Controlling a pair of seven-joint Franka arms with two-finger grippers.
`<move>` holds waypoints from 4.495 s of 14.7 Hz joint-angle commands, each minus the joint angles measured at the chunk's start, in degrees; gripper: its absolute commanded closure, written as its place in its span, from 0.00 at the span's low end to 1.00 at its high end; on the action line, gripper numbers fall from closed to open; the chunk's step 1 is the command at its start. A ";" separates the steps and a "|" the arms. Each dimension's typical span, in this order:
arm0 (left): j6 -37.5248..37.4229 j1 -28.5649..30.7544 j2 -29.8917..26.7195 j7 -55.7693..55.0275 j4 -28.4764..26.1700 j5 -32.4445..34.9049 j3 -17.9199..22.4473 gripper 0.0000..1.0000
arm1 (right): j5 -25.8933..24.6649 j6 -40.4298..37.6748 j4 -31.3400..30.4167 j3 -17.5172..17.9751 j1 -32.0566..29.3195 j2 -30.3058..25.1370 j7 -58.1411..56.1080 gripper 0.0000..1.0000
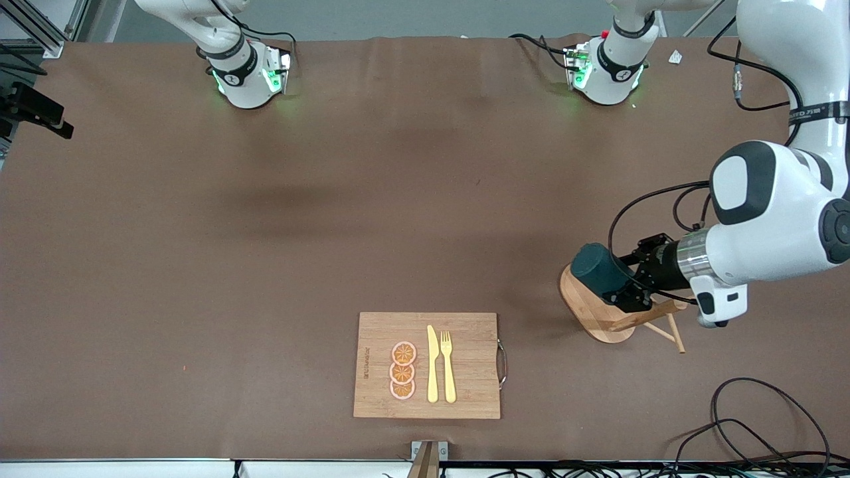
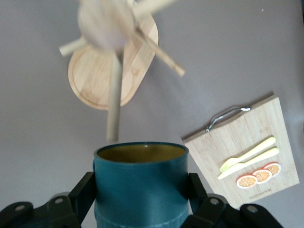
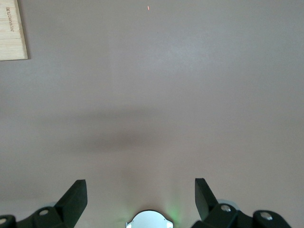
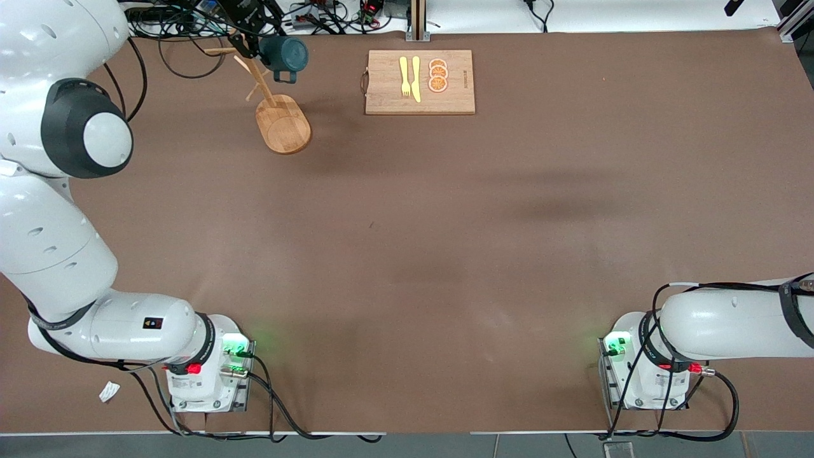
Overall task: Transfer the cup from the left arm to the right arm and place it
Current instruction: 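Lift the teal mug off the stand with the left gripper, then carry the mug to mid-table with the left gripper while the right gripper approaches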
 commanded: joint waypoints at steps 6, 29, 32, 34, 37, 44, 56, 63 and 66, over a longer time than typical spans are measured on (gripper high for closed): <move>-1.82 -2.33 -3.06 -9.33 0.20 4.13 -7.54 0.45 | -0.11 0.26 -0.79 -0.24 0.98 -1.25 0.41 0.00; 9.95 -48.83 7.20 -35.34 2.49 78.54 -9.13 0.49 | -0.90 7.38 0.88 -0.60 -3.15 11.41 -1.08 0.00; 11.88 -50.86 12.04 -46.30 2.58 93.48 -9.05 0.49 | -2.65 7.73 0.97 -0.60 -3.24 12.46 -1.00 0.00; 12.25 -51.21 15.29 -55.18 2.40 105.69 -9.13 0.49 | -2.92 7.99 0.97 -0.68 -3.33 13.16 -0.74 0.00; 11.55 -52.79 19.77 -59.95 2.23 115.74 -8.96 0.50 | -2.75 10.00 0.88 -0.68 -3.94 14.13 -0.21 0.00; 1.28 -54.73 30.68 -67.43 2.23 132.63 -8.78 0.52 | -0.64 15.64 0.18 -0.60 -4.21 18.70 7.32 0.00; -4.81 -58.85 36.84 -70.09 2.75 127.49 -10.10 0.44 | 2.00 22.66 -7.55 -0.33 5.18 18.97 40.98 0.00; -4.37 -58.60 32.81 -60.95 3.10 114.21 -12.12 0.01 | 1.91 24.60 -8.44 -0.33 11.08 18.97 54.98 0.00; -3.41 -57.29 30.17 -56.64 3.19 108.05 -13.18 0.01 | 1.74 24.52 -8.00 -0.33 11.35 19.06 55.78 0.00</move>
